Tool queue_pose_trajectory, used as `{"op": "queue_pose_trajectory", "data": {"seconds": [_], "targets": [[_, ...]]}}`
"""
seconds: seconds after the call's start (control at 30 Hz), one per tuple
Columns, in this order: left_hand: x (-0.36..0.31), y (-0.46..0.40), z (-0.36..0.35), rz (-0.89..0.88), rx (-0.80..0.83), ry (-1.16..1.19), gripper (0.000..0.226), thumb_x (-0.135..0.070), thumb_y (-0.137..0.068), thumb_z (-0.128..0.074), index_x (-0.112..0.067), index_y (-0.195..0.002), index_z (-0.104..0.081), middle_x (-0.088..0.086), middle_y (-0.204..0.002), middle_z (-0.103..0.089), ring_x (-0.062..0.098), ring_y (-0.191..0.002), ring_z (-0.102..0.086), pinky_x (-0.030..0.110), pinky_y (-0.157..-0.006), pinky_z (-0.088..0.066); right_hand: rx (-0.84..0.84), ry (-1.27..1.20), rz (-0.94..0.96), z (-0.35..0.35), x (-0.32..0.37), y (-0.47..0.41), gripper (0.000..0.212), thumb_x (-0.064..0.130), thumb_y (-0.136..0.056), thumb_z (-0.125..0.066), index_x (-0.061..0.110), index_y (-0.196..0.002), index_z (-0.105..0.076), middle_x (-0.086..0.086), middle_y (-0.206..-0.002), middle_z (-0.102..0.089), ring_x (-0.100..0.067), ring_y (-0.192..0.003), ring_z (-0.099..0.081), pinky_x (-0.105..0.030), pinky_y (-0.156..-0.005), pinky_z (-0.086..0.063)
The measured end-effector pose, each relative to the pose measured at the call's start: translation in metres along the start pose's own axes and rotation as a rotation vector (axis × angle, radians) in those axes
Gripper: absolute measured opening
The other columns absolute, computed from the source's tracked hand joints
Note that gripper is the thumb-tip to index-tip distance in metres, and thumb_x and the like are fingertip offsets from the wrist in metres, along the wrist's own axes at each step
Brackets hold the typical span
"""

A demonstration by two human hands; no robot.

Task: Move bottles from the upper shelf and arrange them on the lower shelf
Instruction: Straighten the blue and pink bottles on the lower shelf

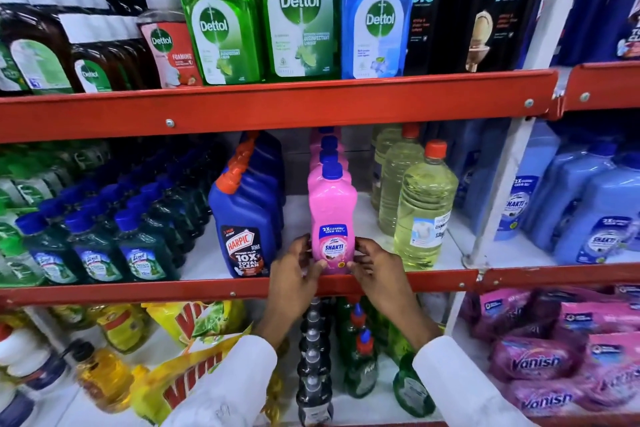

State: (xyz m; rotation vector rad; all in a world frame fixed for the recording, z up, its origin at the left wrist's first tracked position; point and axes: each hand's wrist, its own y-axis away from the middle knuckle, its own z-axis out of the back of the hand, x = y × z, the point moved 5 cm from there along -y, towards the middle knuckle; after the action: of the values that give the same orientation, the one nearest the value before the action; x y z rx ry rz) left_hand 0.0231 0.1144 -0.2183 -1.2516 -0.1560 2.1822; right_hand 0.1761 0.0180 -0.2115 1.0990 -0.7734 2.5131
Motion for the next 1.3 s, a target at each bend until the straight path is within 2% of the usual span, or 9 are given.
{"op": "queue_pose_trajectory", "data": {"seconds": [0.17, 0.23, 0.3, 0.43, 0.6, 0.77, 0.9, 0.97, 1.3], "targets": [[-0.027, 0.037, 0.005, -0.105, -0.401, 0.113, 0.009, -0.010, -0.089, -0.068, -0.016, -0.095, -0.062, -0.001, -0.096, -0.059, 0.004, -0.090, -0.058, 0.033, -0.080, -0.054, -0.394, -0.148, 0.038, 0.050, -0.007, 0.043, 0.024, -0.001, -0.083, -0.064, 0.019, -0.093, -0.073, 0.006, -0.089, -0.076, -0.005, -0.083, -0.071, -0.018, -0.080, -0.055], [-0.052, 0.048, -0.011, -0.213, -0.349, 0.133, 0.009, -0.008, -0.084, -0.066, -0.015, -0.086, -0.061, -0.004, -0.088, -0.059, 0.001, -0.086, -0.057, 0.022, -0.078, -0.050, -0.598, -0.164, 0.019, 0.082, -0.018, 0.061, 0.023, -0.001, -0.078, -0.061, 0.018, -0.085, -0.069, 0.003, -0.082, -0.072, -0.012, -0.078, -0.068, -0.020, -0.074, -0.053], [-0.074, 0.048, -0.037, -0.275, -0.203, 0.140, 0.010, -0.011, -0.082, -0.068, -0.016, -0.089, -0.062, -0.005, -0.089, -0.061, 0.000, -0.086, -0.056, 0.011, -0.080, -0.044, -0.646, -0.117, -0.047, 0.104, -0.039, 0.060, 0.031, -0.008, -0.076, -0.061, 0.013, -0.097, -0.066, -0.004, -0.092, -0.070, -0.022, -0.084, -0.067, -0.030, -0.079, -0.054], [-0.097, 0.025, -0.084, -0.206, -0.004, 0.147, 0.044, -0.028, -0.082, -0.073, -0.018, -0.122, -0.057, -0.005, -0.114, -0.057, 0.007, -0.104, -0.059, 0.022, -0.095, -0.051, -0.312, 0.035, -0.108, 0.114, -0.075, 0.027, 0.066, -0.007, -0.078, -0.062, 0.006, -0.140, -0.045, -0.015, -0.134, -0.060, -0.030, -0.115, -0.063, -0.044, -0.100, -0.052], [-0.096, -0.006, -0.116, -0.019, 0.163, 0.139, 0.084, -0.048, -0.071, -0.081, -0.022, -0.143, -0.046, -0.015, -0.129, -0.060, 0.011, -0.121, -0.063, 0.038, -0.106, -0.054, 0.047, 0.128, -0.023, 0.112, -0.087, 0.002, 0.073, 0.000, -0.083, -0.063, 0.011, -0.150, -0.035, -0.009, -0.138, -0.062, -0.027, -0.124, -0.061, -0.036, -0.102, -0.051], [-0.096, -0.014, -0.124, 0.028, 0.178, 0.153, 0.080, -0.048, -0.064, -0.085, -0.029, -0.135, -0.054, -0.008, -0.120, -0.075, 0.007, -0.106, -0.072, 0.037, -0.097, -0.061, 0.106, 0.051, -0.006, 0.113, -0.097, -0.002, 0.074, 0.009, -0.086, -0.066, 0.026, -0.151, -0.034, -0.001, -0.135, -0.066, -0.018, -0.122, -0.064, -0.042, -0.103, -0.053], [-0.103, -0.013, -0.125, 0.019, 0.132, 0.131, 0.069, -0.025, -0.072, -0.090, -0.019, -0.133, -0.058, -0.014, -0.113, -0.071, 0.002, -0.099, -0.069, 0.000, -0.082, -0.049, 0.105, 0.002, 0.019, 0.115, -0.096, -0.002, 0.075, 0.011, -0.087, -0.068, 0.028, -0.152, -0.034, 0.003, -0.137, -0.064, -0.014, -0.122, -0.063, -0.039, -0.105, -0.052], [-0.103, -0.012, -0.125, 0.010, 0.119, 0.130, 0.066, -0.019, -0.075, -0.089, -0.017, -0.133, -0.058, -0.014, -0.112, -0.068, -0.001, -0.099, -0.065, -0.007, -0.077, -0.041, 0.104, -0.019, 0.039, 0.117, -0.094, -0.001, 0.075, 0.010, -0.088, -0.068, 0.028, -0.152, -0.035, 0.004, -0.138, -0.063, -0.014, -0.124, -0.062, -0.037, -0.106, -0.051], [-0.108, -0.007, -0.119, 0.024, 0.100, 0.100, 0.062, -0.011, -0.078, -0.085, -0.013, -0.133, -0.057, -0.011, -0.114, -0.068, 0.005, -0.105, -0.067, -0.007, -0.079, -0.041, 0.129, -0.080, 0.059, 0.121, -0.093, 0.000, 0.071, 0.011, -0.087, -0.073, 0.023, -0.149, -0.043, 0.005, -0.136, -0.064, -0.012, -0.121, -0.064, -0.033, -0.106, -0.051]]}}
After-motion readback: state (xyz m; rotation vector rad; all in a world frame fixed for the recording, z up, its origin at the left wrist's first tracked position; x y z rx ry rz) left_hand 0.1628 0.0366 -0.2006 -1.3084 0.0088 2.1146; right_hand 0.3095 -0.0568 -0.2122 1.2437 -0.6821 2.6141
